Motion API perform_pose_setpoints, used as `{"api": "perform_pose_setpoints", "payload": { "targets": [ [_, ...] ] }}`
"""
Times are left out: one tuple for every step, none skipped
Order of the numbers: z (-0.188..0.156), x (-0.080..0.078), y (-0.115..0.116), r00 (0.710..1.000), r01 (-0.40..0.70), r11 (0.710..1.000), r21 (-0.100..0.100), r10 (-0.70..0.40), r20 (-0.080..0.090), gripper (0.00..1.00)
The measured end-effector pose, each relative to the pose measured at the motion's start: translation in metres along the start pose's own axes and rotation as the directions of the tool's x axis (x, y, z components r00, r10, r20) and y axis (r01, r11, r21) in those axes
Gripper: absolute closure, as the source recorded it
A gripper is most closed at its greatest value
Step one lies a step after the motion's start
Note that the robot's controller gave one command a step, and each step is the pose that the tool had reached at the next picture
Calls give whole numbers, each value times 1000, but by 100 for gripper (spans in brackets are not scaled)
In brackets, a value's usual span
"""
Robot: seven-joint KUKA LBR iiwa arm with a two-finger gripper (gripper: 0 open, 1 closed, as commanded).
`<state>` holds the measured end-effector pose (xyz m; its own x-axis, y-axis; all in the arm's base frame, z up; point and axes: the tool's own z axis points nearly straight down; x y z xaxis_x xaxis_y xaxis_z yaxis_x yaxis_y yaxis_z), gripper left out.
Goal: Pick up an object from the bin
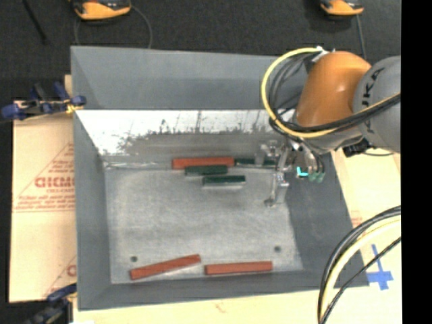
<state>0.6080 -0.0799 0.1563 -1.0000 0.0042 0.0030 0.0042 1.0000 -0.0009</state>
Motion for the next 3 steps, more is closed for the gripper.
{"api": "perform_pose_setpoints", "payload": {
  "targets": [
    [84, -44, 10, 965, 262, 965, 4, -262, 12, 0],
    [84, -42, 65, 976, 217, 976, 1, -217, 9, 0],
    [79, -45, 63, 977, 214, 977, 3, -214, 20, 100]
  ]
}}
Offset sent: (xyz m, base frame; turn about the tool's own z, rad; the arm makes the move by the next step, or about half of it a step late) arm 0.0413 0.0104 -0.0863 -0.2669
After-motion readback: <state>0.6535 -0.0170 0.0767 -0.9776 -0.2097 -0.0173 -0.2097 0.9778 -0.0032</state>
